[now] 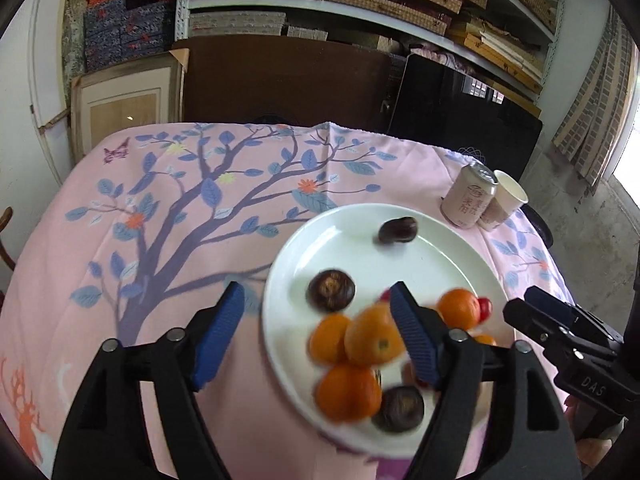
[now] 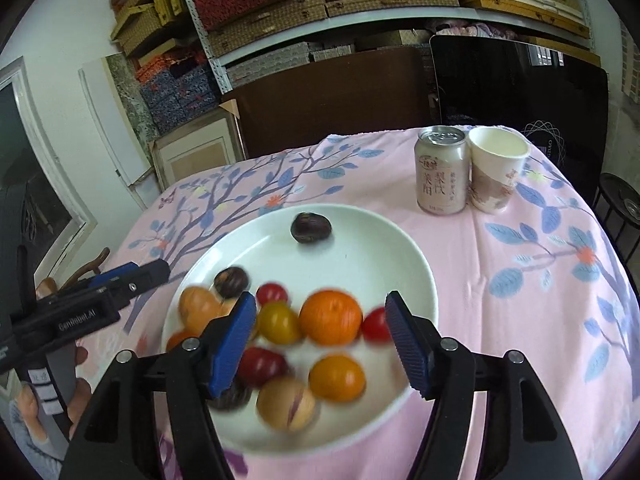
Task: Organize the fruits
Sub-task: 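Place both mangosteens on the plate and open both tools, then move both open tools to the last red plum and mangosteen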
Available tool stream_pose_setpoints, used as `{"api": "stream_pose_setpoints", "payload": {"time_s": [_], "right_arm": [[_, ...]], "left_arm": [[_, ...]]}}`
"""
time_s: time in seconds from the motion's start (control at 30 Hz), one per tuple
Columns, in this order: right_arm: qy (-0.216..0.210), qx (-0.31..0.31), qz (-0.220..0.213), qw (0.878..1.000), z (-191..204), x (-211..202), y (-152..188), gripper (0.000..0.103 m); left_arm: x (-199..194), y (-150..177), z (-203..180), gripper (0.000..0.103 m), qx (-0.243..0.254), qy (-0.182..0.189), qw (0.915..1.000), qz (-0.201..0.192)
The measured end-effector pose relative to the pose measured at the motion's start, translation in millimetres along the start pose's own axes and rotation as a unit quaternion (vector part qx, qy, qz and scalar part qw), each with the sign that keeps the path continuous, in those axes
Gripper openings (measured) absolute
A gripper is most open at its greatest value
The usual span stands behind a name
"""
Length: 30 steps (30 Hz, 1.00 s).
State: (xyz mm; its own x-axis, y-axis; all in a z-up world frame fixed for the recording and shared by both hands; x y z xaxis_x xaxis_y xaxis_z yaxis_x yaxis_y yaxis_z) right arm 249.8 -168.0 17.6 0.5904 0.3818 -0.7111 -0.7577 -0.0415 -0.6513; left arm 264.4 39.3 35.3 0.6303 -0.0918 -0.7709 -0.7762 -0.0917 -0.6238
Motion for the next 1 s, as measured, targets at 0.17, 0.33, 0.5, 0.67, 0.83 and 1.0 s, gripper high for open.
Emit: {"api": "stream_pose_setpoints", "payload": {"time_s": [0.17,0.33,0.5,0.67,0.83,1.0], "right_arm": [[-0.019,0.001,-0.009,1.0,3.7,-40.0,58.6,0.072],[-0.019,-0.004,-0.015,1.0,-1.1,-66.1,126.0,0.077],[-0.037,0.001,0.001,0.999,-1.5,-78.1,162.1,0.077],[-0.05,-0.018,0.013,0.998,11.4,-85.8,180.6,0.081],[-0.065,-0.026,0.022,0.997,17.4,-90.2,189.4,0.082],[-0.071,-0.027,0.028,0.997,19.5,-90.0,192.0,0.082]], "left_arm": [[-37.8,70.9,-9.6,0.079,0.024,0.003,0.9997,0.008],[-52.7,137.1,-28.8,0.079,0.062,0.006,0.9978,0.024],[-64.1,175.9,-46.6,0.079,0.087,0.003,0.9958,0.027],[-71.3,189.3,-58.3,0.083,0.11,-0.018,0.9937,0.011],[-65.2,187.1,-58.2,0.087,0.118,-0.033,0.9924,0.011],[-64.5,186.2,-59.1,0.087,0.124,-0.034,0.9917,0.007]]}}
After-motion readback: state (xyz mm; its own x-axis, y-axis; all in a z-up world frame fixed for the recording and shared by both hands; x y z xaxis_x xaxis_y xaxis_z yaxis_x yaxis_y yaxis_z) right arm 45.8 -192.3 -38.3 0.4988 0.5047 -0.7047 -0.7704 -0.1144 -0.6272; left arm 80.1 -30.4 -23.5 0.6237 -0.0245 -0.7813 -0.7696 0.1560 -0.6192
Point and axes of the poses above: each gripper's, at about its wrist camera, not at the fingertips, and x roughly the way its jaws point, z to its left, y to its underside, the point moved 8 cm from there along x, roughly the way its jaws point, and after that the axes turned 6 degrees about z, right-handed, at the moved point
